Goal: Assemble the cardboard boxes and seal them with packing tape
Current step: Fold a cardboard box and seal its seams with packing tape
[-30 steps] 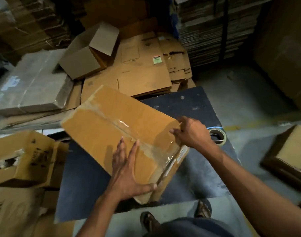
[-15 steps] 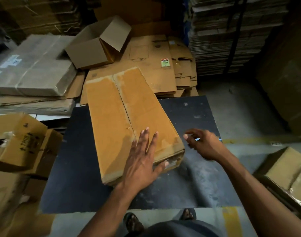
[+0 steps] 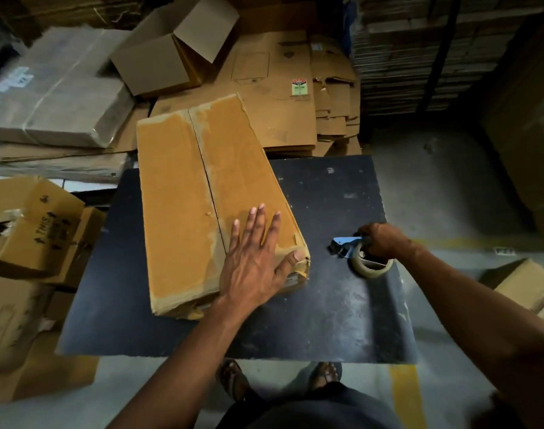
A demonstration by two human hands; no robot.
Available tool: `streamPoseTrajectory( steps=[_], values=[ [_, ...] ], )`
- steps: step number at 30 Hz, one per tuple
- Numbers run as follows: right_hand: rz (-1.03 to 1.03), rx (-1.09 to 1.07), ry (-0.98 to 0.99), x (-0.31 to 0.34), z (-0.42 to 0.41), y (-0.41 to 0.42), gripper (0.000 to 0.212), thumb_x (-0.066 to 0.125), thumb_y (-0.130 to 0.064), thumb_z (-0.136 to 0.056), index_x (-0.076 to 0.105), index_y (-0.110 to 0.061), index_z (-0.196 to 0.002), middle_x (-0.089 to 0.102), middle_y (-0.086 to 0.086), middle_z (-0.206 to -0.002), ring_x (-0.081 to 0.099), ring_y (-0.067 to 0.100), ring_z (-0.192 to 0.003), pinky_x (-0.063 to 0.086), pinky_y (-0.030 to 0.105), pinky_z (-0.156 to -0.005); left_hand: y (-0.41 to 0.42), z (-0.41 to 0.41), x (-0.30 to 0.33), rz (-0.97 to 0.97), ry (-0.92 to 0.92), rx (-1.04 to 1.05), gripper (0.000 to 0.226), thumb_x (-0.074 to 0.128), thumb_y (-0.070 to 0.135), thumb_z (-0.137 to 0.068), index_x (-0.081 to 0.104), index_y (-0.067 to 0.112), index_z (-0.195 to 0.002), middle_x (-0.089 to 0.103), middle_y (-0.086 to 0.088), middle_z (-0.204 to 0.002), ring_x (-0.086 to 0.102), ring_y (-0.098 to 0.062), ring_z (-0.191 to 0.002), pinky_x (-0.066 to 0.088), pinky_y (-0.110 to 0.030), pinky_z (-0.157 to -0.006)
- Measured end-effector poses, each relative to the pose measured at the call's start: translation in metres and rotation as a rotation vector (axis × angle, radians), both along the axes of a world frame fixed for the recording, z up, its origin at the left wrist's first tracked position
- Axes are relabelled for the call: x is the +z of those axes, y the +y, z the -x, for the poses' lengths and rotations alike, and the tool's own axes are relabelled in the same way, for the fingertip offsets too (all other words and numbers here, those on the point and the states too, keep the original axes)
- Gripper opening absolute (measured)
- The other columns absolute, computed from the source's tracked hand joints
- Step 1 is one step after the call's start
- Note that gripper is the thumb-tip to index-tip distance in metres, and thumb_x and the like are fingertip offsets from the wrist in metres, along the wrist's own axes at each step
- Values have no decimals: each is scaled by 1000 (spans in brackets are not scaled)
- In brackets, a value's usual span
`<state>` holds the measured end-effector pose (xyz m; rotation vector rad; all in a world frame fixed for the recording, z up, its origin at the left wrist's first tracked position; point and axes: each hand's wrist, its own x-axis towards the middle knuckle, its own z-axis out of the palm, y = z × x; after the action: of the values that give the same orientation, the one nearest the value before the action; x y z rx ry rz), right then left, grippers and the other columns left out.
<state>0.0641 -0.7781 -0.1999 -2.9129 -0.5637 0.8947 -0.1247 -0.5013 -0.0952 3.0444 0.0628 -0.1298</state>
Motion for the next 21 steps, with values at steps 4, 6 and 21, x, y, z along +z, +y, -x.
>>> streamPoseTrajectory(
  steps=[4,6,21],
  values=[
    [7,19,-13,-9,2,-4,28,68,-27,-88,73,-22,-115,72,3,-101,68,27,-91,57,35,-77,3,-5,-2,83,97,2,88,3,82,-94,-28,31,-159,-36,-7,-165,-33,-21,-153,-10,-50,-128],
    [-25,6,-8,-9,7,-9,26,67,-24,-90,73,-17,-113,74,8,-104,69,31,-95,57,38,-79,4,-6,-1,77,132,-2,87,0,83,-91,-32,34,-156,-41,-6,-162,-36,-21,-151,-12,-51,-127],
    [-597,-6,-61,143,84,-12,44,69,-20,-98,61,-32,-140,65,-17,-117,63,8,-102,46,23,-84,-20,27,51,928,-195,488,73,42,84,-91,75,20,-106,78,3,-96,73,-18,-84,62,-42,-71]
  ],
)
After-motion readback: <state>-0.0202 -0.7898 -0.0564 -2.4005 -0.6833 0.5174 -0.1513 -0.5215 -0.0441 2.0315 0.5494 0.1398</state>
